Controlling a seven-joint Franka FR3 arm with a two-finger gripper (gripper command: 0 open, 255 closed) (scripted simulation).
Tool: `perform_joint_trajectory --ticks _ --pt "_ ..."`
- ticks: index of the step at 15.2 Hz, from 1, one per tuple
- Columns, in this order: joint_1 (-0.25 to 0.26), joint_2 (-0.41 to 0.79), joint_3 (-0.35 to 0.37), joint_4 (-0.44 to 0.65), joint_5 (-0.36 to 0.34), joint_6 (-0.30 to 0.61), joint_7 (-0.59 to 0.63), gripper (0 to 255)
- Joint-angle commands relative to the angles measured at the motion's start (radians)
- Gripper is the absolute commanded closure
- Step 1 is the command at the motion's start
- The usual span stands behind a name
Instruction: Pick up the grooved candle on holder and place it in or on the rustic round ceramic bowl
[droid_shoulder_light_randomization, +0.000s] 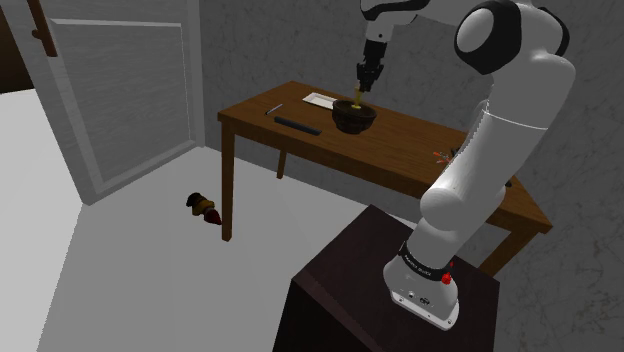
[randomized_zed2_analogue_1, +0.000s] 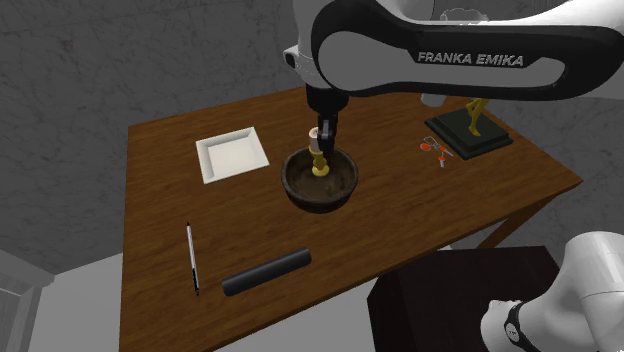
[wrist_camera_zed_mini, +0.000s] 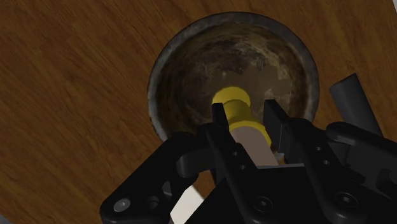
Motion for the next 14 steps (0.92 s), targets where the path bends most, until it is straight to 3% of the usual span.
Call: perform_joint_trajectory --ticks 1,2,7,11,14 --pt "0.0 0.0 0.0 0.0 0.0 0.0 0.0 255" --pt "0.0 0.0 0.0 0.0 0.0 0.0 0.0 0" --pt "0.0 0.0 0.0 0.0 0.0 0.0 0.0 0" --pt "-0.003 0.037 -0.001 0.173 0.01 -0.138 -0.008 0" --pt "-0.003 0.037 -0.001 0.173 0.01 -0.138 -0.008 0"
